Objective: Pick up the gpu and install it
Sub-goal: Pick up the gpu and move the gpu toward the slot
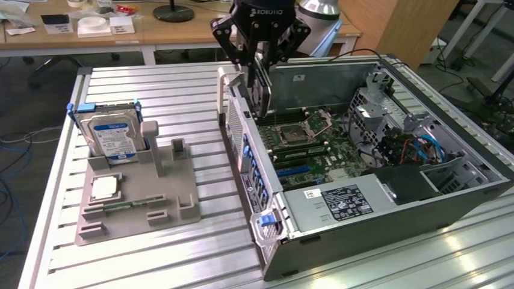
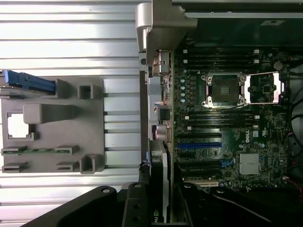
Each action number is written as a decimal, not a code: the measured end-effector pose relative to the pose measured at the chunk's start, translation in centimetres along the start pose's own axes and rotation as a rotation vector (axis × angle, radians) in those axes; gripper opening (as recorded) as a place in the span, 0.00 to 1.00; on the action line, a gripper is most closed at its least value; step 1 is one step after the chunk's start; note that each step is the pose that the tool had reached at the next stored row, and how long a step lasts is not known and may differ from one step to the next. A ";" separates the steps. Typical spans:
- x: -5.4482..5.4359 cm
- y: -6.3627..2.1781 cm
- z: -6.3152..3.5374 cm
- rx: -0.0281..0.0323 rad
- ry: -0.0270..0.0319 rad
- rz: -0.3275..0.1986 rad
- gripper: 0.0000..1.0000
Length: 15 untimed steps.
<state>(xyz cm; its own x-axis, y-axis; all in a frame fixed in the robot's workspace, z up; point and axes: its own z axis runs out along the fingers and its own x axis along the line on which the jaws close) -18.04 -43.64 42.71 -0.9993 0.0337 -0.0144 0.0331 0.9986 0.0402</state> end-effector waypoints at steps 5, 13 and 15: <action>-0.6 0.02 0.06 0.0000 0.0000 0.000 0.28; -1.2 0.03 0.16 0.0000 0.0000 0.000 0.28; -1.4 0.04 0.19 0.0000 0.0000 0.000 0.28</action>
<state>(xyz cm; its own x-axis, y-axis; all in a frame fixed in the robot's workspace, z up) -16.63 -43.64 42.54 -0.9993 0.0337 -0.0144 0.0331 0.9986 0.0403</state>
